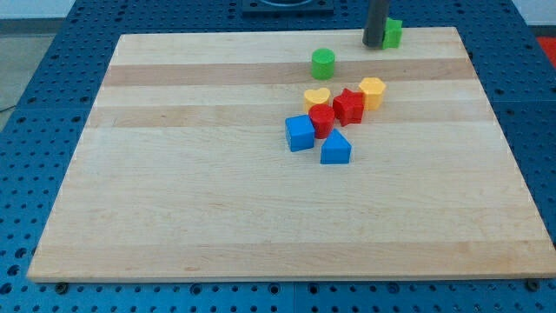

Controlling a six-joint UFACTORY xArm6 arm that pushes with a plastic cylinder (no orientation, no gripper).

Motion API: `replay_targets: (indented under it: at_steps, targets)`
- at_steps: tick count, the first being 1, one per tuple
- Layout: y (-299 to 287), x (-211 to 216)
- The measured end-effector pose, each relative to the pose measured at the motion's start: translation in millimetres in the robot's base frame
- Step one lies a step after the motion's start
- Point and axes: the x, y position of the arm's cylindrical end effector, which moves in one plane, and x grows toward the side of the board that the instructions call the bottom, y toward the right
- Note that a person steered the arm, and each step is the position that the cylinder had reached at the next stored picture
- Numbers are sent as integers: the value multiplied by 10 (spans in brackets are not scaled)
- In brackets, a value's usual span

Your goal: Move the green star diagonal to the green circle

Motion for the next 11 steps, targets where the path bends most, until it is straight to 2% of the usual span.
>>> replay_targets:
  at_steps: [2,3,4,5,7,9,10,11]
  targets:
    - [-63,320]
    - [-512,127]
    - [-735,-295]
    - [-657,-298]
    - [79,-298]
    - [452,-299]
    - [96,-313]
    - [-951,-287]
